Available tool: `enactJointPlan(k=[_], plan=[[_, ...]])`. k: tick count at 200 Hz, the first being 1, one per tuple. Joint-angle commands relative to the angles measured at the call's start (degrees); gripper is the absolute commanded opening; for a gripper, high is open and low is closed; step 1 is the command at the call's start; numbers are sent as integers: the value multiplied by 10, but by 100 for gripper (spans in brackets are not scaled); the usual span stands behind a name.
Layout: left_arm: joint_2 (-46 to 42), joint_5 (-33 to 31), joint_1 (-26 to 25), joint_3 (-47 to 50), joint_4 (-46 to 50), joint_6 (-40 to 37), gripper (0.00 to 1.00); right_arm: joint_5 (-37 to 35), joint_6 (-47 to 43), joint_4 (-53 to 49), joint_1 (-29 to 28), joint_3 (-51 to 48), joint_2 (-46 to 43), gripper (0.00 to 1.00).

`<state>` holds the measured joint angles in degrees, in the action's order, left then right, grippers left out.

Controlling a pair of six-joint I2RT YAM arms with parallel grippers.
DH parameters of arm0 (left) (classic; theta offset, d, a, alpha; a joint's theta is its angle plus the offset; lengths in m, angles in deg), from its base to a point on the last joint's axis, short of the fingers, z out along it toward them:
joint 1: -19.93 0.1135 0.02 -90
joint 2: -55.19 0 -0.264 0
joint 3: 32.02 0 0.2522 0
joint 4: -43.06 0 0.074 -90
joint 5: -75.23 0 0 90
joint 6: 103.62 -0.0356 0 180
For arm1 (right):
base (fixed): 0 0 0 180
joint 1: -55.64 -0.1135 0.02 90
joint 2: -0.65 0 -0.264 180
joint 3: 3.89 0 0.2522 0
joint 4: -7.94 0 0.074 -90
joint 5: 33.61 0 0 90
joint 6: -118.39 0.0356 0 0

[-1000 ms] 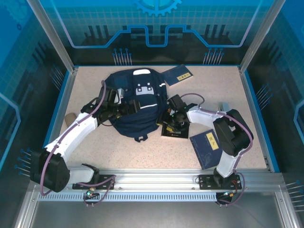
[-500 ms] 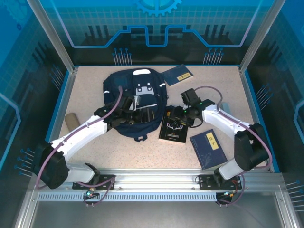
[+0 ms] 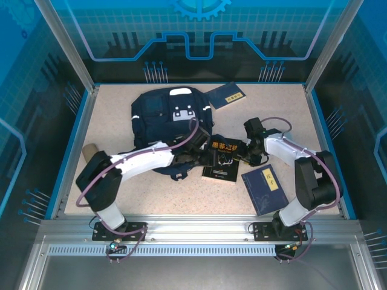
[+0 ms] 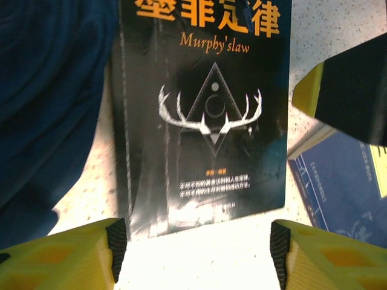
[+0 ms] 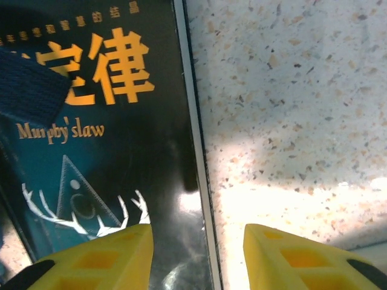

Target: Pack books, pencil case, and school supplies into a backpack

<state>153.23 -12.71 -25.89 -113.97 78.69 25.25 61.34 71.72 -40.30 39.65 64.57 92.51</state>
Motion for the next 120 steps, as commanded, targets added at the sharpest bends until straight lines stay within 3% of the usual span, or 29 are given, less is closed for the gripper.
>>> enactJointPlan(k=[1, 48, 120], plan=[[48, -38, -8, -38, 13, -2, 63, 13, -20, 9, 8, -6, 24, 43], [140, -63, -15, -95, 17, -23, 63, 34, -26, 36, 11, -16, 51, 38], [227, -122, -41, -176, 123, -7, 57, 80, -35, 39, 10, -11, 61, 34]])
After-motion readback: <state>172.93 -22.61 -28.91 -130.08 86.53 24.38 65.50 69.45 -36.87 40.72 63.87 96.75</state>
